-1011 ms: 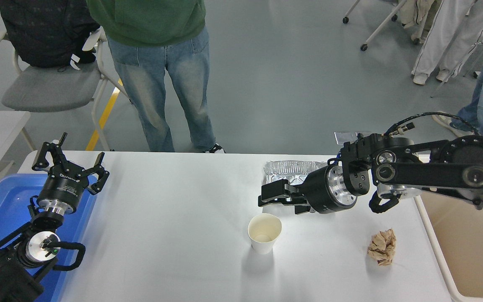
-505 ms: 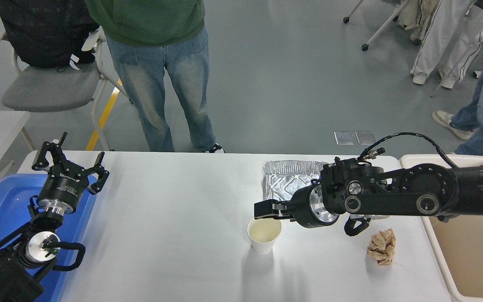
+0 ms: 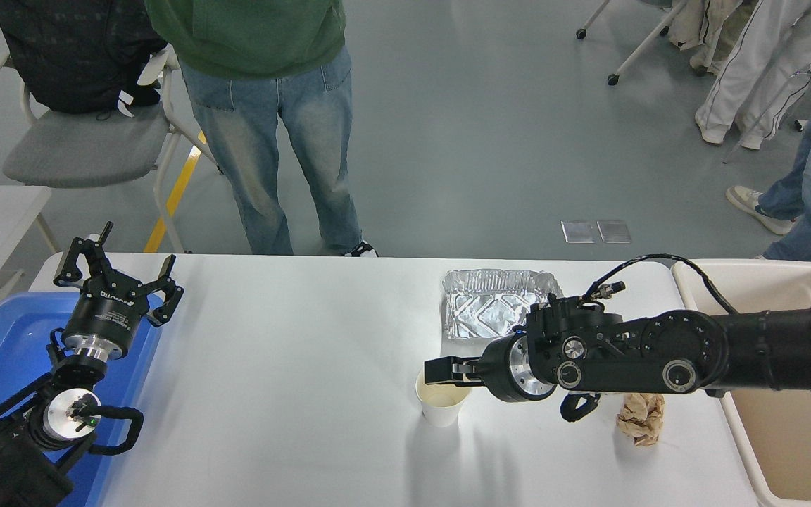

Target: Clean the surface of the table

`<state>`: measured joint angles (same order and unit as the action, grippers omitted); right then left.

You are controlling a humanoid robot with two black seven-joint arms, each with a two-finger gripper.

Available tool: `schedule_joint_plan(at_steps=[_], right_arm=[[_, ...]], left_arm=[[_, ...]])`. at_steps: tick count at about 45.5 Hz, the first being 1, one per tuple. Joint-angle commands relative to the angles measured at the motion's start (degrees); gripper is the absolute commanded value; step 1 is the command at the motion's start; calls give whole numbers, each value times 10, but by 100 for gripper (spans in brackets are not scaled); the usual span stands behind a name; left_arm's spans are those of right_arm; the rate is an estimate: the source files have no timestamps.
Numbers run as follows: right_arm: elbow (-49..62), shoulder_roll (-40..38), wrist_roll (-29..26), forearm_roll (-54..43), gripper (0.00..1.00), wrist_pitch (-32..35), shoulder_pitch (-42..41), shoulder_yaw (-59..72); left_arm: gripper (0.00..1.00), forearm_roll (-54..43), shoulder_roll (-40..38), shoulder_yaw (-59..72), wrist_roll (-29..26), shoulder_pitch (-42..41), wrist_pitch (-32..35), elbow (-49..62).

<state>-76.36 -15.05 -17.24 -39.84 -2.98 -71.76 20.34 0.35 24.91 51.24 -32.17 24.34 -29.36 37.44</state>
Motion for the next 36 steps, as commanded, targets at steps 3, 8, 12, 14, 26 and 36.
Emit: schedule_joint_plan(at_steps=[3,8,12,14,26,36], right_arm=[[25,11,0,-14,99,-14,22,1],[27,11,1,-38,92,-20,30,3],[27,11,1,-58,91,-21,32,3],[27,11,1,-59,91,-21,33,1],[27,11,7,-59,63,-20,34,1],[26,9,27,-49,0,8,26,-3]], left_arm=[[99,0,1,0,0,0,0,0],[99,0,0,0,0,0,0,0],[99,0,0,0,0,0,0,0],[99,0,0,0,0,0,0,0],[99,0,1,0,0,0,0,0],[99,0,0,0,0,0,0,0]])
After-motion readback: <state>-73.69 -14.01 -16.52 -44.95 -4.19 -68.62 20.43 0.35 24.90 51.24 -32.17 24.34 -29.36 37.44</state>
